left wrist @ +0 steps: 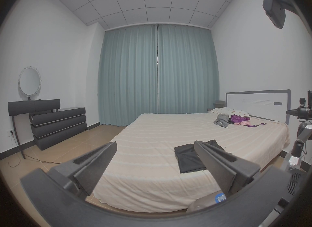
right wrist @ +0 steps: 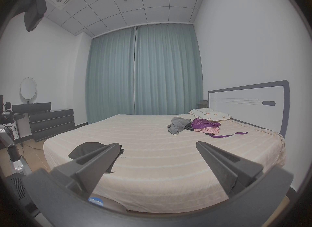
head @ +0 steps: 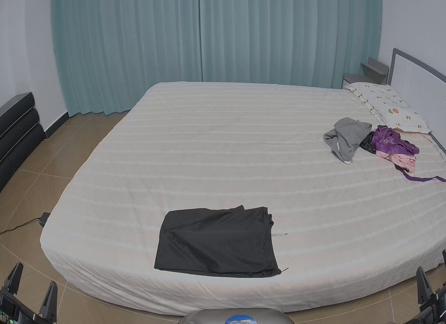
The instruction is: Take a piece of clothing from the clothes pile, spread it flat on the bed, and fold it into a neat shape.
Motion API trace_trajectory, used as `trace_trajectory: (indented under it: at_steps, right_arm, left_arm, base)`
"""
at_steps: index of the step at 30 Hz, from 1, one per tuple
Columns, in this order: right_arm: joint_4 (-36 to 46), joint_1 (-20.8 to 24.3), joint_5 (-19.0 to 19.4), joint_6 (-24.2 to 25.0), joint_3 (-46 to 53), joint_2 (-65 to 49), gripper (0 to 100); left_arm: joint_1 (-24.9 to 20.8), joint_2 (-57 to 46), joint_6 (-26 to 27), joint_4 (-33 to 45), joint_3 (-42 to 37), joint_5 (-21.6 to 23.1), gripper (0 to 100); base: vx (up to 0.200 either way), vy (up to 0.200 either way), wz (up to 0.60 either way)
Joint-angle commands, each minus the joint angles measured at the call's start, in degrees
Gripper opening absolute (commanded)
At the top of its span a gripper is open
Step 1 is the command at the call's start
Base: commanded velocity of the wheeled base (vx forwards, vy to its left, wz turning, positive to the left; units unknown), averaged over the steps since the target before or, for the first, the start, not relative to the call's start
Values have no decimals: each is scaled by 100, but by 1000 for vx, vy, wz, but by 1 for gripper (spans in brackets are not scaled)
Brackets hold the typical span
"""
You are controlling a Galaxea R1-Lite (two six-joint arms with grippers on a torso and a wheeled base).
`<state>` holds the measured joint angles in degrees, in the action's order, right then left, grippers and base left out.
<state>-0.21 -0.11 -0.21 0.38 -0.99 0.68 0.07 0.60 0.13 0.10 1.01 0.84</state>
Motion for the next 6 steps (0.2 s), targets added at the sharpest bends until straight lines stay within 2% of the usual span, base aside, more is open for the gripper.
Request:
trace_trajectory:
  at_steps: [1, 6]
  right_arm:
    - [-6, 2, 3, 6, 99, -59, 100]
    - [-14, 2, -23, 50, 99, -68, 100]
  left_arm:
    - [1, -25, 4, -1, -101, -5, 100]
    - [1, -25, -13, -10, -101, -5, 100]
  base:
    - [0, 0, 0]
    - [0, 0, 0]
